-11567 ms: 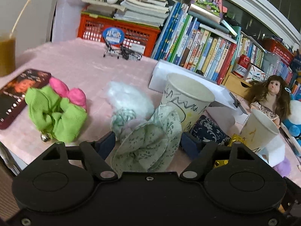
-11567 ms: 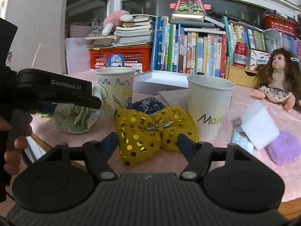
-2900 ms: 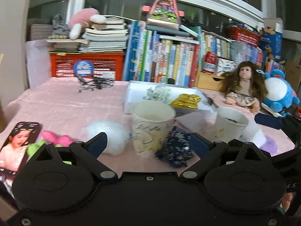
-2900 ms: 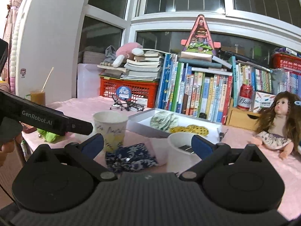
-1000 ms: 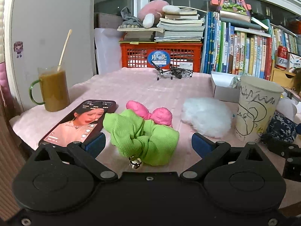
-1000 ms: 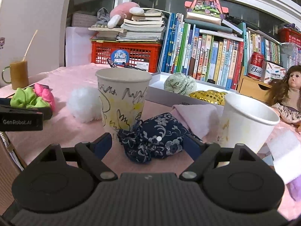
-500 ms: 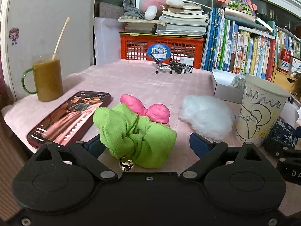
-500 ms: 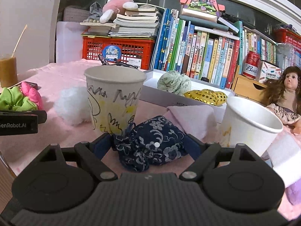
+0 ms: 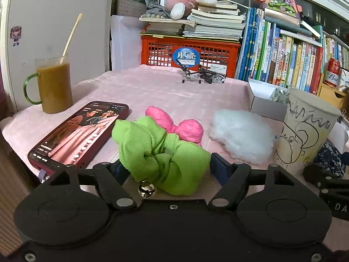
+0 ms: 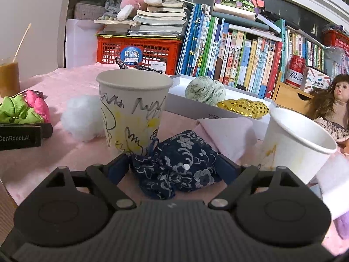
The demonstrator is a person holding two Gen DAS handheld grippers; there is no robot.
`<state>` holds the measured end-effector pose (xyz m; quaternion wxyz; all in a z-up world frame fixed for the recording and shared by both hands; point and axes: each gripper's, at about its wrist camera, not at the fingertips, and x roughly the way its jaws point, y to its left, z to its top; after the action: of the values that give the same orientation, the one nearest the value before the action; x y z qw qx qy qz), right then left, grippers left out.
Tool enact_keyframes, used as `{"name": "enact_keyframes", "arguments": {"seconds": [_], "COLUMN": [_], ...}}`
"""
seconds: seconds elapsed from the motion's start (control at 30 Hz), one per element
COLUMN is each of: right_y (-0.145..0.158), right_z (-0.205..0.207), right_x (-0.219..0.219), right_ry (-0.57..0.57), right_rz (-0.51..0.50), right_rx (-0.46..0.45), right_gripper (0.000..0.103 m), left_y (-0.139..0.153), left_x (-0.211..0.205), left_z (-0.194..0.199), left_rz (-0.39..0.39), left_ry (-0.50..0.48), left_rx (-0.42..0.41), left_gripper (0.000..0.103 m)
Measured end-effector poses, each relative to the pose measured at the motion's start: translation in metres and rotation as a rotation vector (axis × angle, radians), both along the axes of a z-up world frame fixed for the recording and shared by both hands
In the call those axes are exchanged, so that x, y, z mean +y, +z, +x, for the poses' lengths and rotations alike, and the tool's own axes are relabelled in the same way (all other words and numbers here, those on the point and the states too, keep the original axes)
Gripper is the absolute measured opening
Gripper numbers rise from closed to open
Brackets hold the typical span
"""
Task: Organize soft objects
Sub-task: 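Close left tool on green scrunchie while right tool closes on blue pouch, then lift green scrunchie with left tool while right tool lifts blue pouch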
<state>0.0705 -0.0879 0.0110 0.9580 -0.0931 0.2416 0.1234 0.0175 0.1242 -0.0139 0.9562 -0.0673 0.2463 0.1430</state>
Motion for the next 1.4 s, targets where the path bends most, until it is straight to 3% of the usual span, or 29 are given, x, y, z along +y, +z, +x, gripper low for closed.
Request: {"name": "enact_keyframes", "arguments": {"seconds": [0.17,0.43,0.7,1.03,1.1,1.33,1.4], "right_y": [0.000,-0.001,0.002,0.013,0.015,0.023,0.026], "right_z": [0.000,-0.001,-0.011,-0.022,-0.025,-0.032,-0.035], "right_x": [0.001,0.002,-0.001,-0.001,-0.002,-0.005,-0.007], "right_ry": [0.003,0.006,0.006,0.022,0.028,0.034,0.038], "right_rz": [-0.002,-0.014,0.004,0.021,0.023,0.031,0.042], "right_rx": [0.002,-0.010,-0.048,-0.078,-0.084,-0.088,-0.092], "right_gripper": [0.086,0.082,0.062,0.037,0.025,0.022,0.013], "left_y": [0.000,0.003,0.010,0.024,0.027,0.040,0.045], "left_x": [0.000,-0.002,0.000,-0.007,-0.008,-0.011,-0.012], "left_z": [0.001,0.001,-0.001,-0.011,-0.014,-0.022,-0.024], "left_rz": [0.002,0.010,-0.010,-0.010,-0.010,-0.008,-0.007], "left_ry": [-0.001,-0.005,-0.014,-0.046,-0.051,-0.059,-0.062], "left_rx": [0.001,-0.007,-0.018,-0.047,-0.057,-0.087,-0.096], "left_gripper": [0.068,0.046,0.032,0.030,0.031,0.031,0.031]}}
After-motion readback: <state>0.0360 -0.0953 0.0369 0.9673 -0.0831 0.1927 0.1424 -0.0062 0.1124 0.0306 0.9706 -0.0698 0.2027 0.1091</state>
